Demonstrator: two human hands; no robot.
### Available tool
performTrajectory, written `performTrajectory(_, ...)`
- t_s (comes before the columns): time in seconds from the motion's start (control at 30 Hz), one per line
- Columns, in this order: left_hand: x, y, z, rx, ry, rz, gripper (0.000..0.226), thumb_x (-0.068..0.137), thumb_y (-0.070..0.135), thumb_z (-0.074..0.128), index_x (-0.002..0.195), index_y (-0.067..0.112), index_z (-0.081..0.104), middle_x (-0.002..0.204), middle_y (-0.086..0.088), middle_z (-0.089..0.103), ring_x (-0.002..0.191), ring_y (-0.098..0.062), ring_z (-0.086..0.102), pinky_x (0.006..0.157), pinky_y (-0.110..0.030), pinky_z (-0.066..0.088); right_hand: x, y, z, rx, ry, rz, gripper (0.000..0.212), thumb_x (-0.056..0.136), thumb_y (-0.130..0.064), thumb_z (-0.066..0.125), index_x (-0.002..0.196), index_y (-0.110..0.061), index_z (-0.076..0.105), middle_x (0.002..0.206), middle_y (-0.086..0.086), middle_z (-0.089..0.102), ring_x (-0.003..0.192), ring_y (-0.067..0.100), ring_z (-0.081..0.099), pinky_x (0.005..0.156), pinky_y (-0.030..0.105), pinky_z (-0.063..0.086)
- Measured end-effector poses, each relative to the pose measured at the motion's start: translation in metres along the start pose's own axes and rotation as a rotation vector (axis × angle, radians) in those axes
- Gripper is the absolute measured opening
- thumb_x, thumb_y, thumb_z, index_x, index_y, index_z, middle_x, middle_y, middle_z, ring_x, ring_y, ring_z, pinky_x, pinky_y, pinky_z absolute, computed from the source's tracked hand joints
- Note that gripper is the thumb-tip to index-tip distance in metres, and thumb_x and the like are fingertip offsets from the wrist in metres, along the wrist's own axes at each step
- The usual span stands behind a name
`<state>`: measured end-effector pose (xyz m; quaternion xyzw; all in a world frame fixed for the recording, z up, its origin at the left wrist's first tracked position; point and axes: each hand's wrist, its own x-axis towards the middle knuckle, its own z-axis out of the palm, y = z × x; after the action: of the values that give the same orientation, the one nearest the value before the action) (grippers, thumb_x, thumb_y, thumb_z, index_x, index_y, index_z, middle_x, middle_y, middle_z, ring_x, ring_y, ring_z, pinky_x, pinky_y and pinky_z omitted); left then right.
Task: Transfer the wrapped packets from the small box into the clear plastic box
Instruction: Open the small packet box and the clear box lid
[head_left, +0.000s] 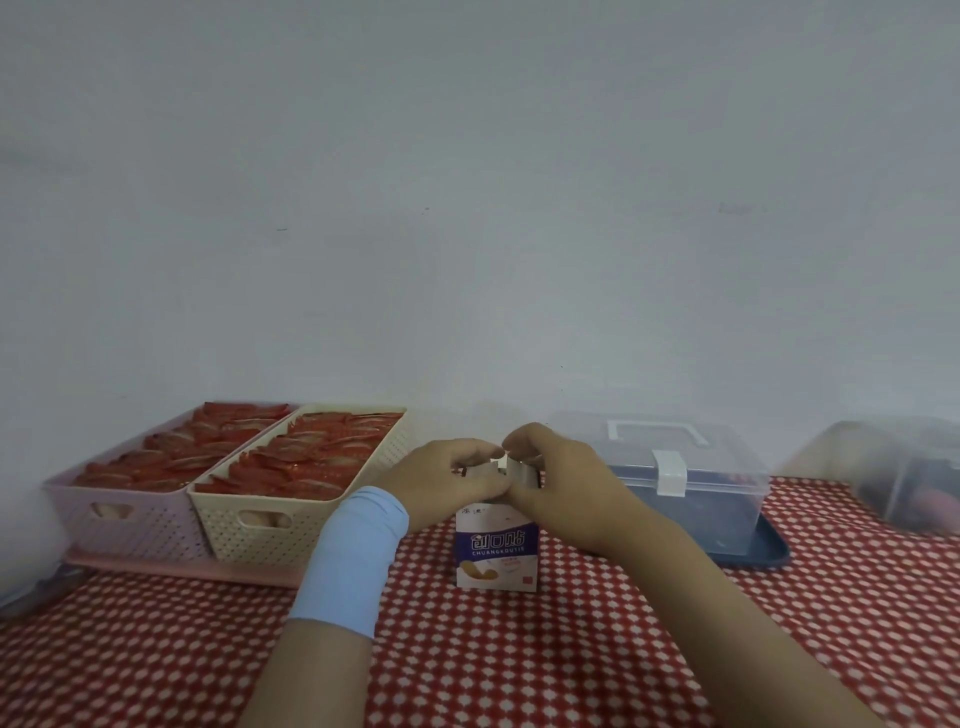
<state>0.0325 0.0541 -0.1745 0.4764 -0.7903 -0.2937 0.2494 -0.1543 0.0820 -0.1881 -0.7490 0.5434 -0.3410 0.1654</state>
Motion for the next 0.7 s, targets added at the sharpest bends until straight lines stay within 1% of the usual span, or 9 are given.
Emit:
performTrajectory(0.13, 0.003, -0.006, -0.002, 0.135, 0.104, -0.004, 0.031, 0.079, 0.050, 0.072, 0.106, 0.035, 0.069, 0.108, 0.018, 0.068, 0.104, -0.002, 0.062, 0.098, -0.032, 0.050, 0.002, -0.001, -0.003, -0.146, 0.140, -0.069, 0.038, 0.094, -0.017, 0.058, 0.130, -0.028, 0.053, 0.133, -0.008, 0.054, 0.113, 0.011, 0.056, 0.093, 0.032, 0.053)
performTrajectory(0.2, 0.003, -0.003, -0.002, 0.118, 0.107, -0.011, 0.037, 0.081, 0.050, 0.072, 0.114, 0.035, 0.063, 0.111, 0.016, 0.066, 0.107, -0.003, 0.061, 0.098, -0.029, 0.049, 0.004, 0.001, -0.004, -0.260, 0.195, -0.109, 0.037, 0.093, -0.008, 0.060, 0.125, -0.026, 0.061, 0.133, -0.009, 0.051, 0.112, 0.012, 0.055, 0.089, 0.029, 0.052)
performTrajectory(0.3, 0.004, 0.005, 0.003, 0.111, 0.019, -0.005, 0.044, 0.084, 0.057, 0.066, 0.124, 0.042, 0.059, 0.122, 0.013, 0.062, 0.114, -0.007, 0.056, 0.099, -0.029, 0.045, 0.004, 0.004, -0.004, -0.523, 0.239, -0.137, 0.029, 0.087, -0.015, 0.073, 0.113, -0.028, 0.072, 0.125, -0.007, 0.056, 0.112, 0.017, 0.051, 0.088, 0.029, 0.047)
performTrajectory(0.37, 0.005, 0.008, 0.004, 0.203, 0.031, 0.014, 0.030, 0.087, 0.048, 0.064, 0.115, 0.038, 0.067, 0.119, 0.013, 0.062, 0.111, -0.007, 0.057, 0.098, -0.029, 0.045, 0.004, 0.001, -0.004, -0.657, 0.273, -0.168, 0.022, 0.081, -0.021, 0.079, 0.102, -0.027, 0.077, 0.115, -0.003, 0.062, 0.105, 0.021, 0.053, 0.083, 0.032, 0.047)
performTrajectory(0.47, 0.005, 0.005, 0.000, 0.211, 0.125, -0.004, 0.011, 0.087, 0.035, 0.060, 0.095, 0.039, 0.066, 0.105, 0.014, 0.065, 0.098, -0.007, 0.061, 0.093, -0.031, 0.051, 0.001, -0.009, -0.005, -0.595, 0.178, -0.062, 0.018, 0.097, -0.028, 0.062, 0.108, -0.022, 0.075, 0.111, -0.001, 0.060, 0.100, 0.020, 0.058, 0.080, 0.032, 0.051)
performTrajectory(0.57, 0.003, 0.005, -0.006, 0.193, 0.181, -0.037, 0.013, 0.078, 0.048, 0.060, 0.086, 0.038, 0.058, 0.093, 0.017, 0.066, 0.088, -0.007, 0.063, 0.084, -0.034, 0.052, 0.003, -0.014, -0.001, -0.554, 0.112, 0.034, 0.025, 0.100, -0.030, 0.053, 0.106, -0.017, 0.073, 0.103, 0.001, 0.064, 0.090, 0.020, 0.063, 0.078, 0.034, 0.055)
performTrajectory(0.6, 0.003, 0.006, -0.006, 0.208, 0.184, -0.042, 0.013, 0.079, 0.047, 0.060, 0.086, 0.036, 0.057, 0.091, 0.016, 0.064, 0.084, -0.007, 0.061, 0.080, -0.032, 0.051, 0.003, -0.013, 0.002, -0.522, 0.115, 0.055, 0.025, 0.100, -0.029, 0.053, 0.104, -0.015, 0.073, 0.101, 0.002, 0.067, 0.087, 0.019, 0.064, 0.077, 0.035, 0.057)
performTrajectory(0.67, 0.004, 0.007, -0.011, 0.272, 0.165, -0.037, 0.006, 0.086, 0.029, 0.060, 0.091, 0.033, 0.057, 0.089, 0.012, 0.059, 0.076, -0.006, 0.055, 0.071, -0.026, 0.045, 0.003, -0.012, 0.006, -0.429, 0.107, 0.097, 0.025, 0.098, -0.028, 0.054, 0.100, -0.011, 0.072, 0.095, 0.005, 0.070, 0.083, 0.020, 0.066, 0.075, 0.037, 0.059)
performTrajectory(0.7, 0.003, 0.005, -0.015, 0.301, 0.141, -0.049, 0.012, 0.089, 0.020, 0.058, 0.095, 0.030, 0.059, 0.090, 0.012, 0.058, 0.076, -0.006, 0.054, 0.069, -0.023, 0.042, 0.002, -0.011, 0.007, -0.386, 0.112, 0.119, 0.025, 0.098, -0.026, 0.054, 0.101, -0.008, 0.071, 0.095, 0.007, 0.070, 0.084, 0.021, 0.067, 0.075, 0.038, 0.059)
